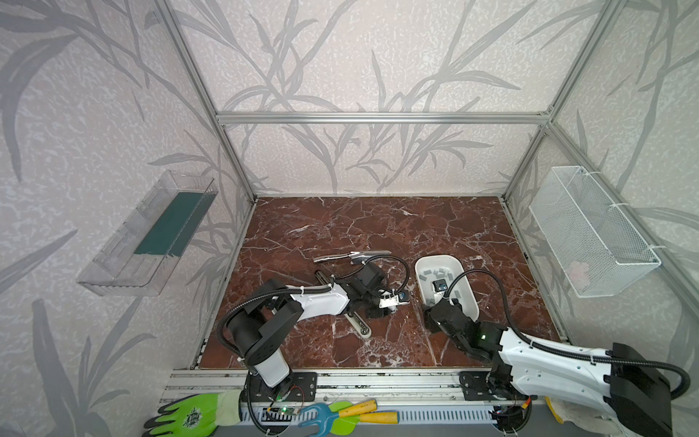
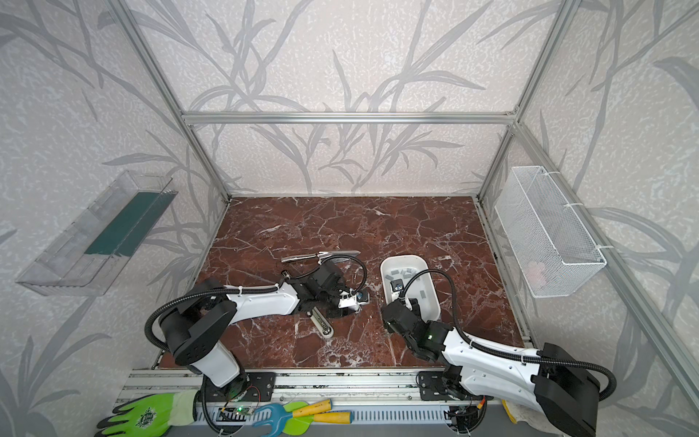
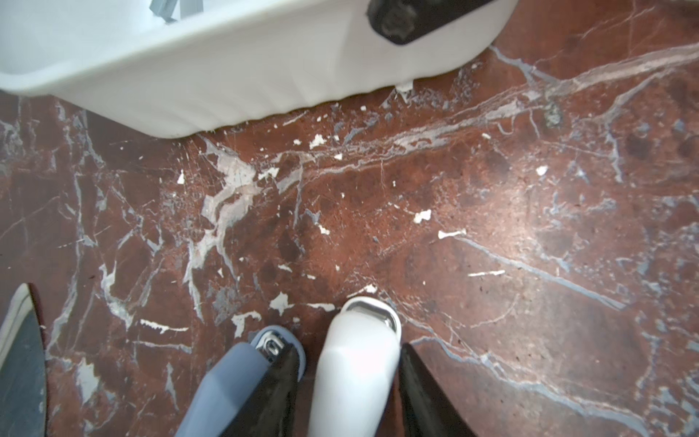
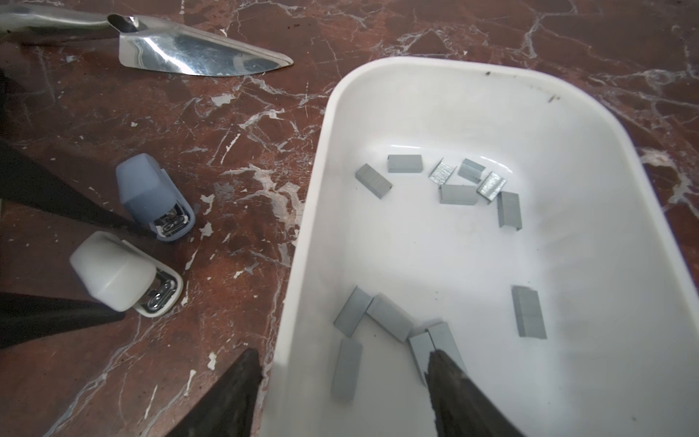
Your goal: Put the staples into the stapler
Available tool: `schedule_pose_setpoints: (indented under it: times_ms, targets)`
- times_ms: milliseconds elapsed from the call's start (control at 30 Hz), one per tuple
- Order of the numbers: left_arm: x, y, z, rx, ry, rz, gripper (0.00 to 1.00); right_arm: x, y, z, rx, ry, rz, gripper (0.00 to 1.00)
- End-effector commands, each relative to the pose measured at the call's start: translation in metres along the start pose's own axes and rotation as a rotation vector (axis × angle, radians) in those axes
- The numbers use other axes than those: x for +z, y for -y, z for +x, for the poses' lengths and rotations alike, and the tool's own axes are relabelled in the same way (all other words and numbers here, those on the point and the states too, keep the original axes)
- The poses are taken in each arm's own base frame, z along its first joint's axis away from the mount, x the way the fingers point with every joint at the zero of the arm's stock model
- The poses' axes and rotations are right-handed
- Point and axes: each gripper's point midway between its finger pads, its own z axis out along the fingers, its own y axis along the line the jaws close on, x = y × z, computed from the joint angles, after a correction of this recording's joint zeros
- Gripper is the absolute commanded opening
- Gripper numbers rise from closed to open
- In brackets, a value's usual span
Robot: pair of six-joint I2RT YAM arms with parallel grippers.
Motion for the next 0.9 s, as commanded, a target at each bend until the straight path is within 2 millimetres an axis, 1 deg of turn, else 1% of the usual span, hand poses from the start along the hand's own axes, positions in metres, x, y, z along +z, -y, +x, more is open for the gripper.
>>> schedule_pose_setpoints:
  times_ms: [0,167,233,367,500,633,733,800,867]
  targets:
    - [0.0,0.007,-0.003,0.026,0.008,0.06,0.43,-0.003,0.01,-0.005,0.052,0.018,0.032,0.69]
    - [-0.001,0.01,-0.005,0.029,0.005,0.091,0.33,-0.004,0.013,-0.005,0.071,0.024,0.033,0.67]
    - [-0.001,0.012,-0.004,0.026,-0.007,0.106,0.32,-0.004,0.014,-0.004,0.077,0.02,0.038,0.66]
    - [0.002,0.012,-0.001,0.02,-0.024,0.112,0.31,-0.003,0.016,-0.003,0.086,0.011,0.047,0.63]
    - [0.005,0.011,0.001,0.023,-0.026,0.114,0.35,-0.003,0.016,-0.003,0.09,0.01,0.043,0.63]
    - [0.008,0.01,0.001,0.021,-0.033,0.116,0.35,-0.004,0.013,-0.004,0.087,0.013,0.019,0.64]
    - [0.007,0.009,0.0,0.023,-0.03,0.113,0.3,-0.005,0.01,-0.005,0.089,0.025,-0.01,0.64]
    - [0.005,0.009,-0.003,0.024,-0.023,0.116,0.21,-0.007,0.005,-0.007,0.086,0.034,-0.038,0.65]
    - [0.002,0.009,-0.006,0.023,-0.012,0.123,0.17,-0.009,0.003,-0.01,0.081,0.039,-0.054,0.65]
